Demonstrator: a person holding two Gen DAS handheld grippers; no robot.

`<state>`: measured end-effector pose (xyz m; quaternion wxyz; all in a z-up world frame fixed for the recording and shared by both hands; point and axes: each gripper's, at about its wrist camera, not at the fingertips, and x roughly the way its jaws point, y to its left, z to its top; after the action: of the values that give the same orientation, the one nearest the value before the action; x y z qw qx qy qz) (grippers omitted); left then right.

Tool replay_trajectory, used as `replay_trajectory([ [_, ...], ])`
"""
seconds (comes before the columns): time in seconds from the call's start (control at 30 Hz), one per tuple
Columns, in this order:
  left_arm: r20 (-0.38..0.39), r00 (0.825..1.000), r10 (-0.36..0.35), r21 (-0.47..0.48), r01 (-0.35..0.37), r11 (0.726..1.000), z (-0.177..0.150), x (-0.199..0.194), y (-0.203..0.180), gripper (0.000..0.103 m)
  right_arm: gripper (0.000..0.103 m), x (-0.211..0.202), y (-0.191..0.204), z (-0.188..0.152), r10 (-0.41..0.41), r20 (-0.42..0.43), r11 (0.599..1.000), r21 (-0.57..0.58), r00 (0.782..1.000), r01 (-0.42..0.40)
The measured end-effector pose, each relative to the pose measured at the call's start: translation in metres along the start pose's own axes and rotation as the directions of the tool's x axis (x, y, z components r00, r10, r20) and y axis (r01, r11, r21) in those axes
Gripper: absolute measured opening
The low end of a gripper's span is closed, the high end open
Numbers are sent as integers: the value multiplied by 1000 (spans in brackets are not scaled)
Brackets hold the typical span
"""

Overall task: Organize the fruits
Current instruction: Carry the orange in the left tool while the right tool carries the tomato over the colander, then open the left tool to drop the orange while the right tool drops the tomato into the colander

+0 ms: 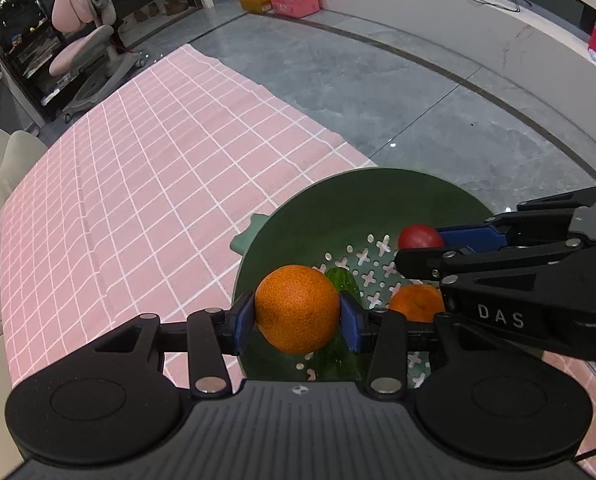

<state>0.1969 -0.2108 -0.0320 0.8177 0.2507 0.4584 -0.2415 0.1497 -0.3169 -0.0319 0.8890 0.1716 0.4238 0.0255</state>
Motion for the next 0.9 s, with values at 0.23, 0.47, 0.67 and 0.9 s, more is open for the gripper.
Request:
replay_trajectory([
  [0.23, -37, 999, 13, 21, -12, 1000, -1, 13, -3, 50, 23, 12, -1, -2, -26, -14, 1000, -11, 1000, 25],
  [0.47, -50, 998, 34, 21, -33, 999, 2, 15, -2, 55, 24, 14, 0, 0, -43, -7, 999, -25, 999, 43],
  [0.67, -22, 999, 41, -14, -42, 999, 6, -1, 6, 72, 35, 7, -2, 4, -35, 10, 999, -8, 999, 35],
  [0.9, 53, 997, 52, -55, -49, 997, 9, -38, 13, 76, 35, -12, -2, 9, -12, 44, 1000, -5, 999, 13],
])
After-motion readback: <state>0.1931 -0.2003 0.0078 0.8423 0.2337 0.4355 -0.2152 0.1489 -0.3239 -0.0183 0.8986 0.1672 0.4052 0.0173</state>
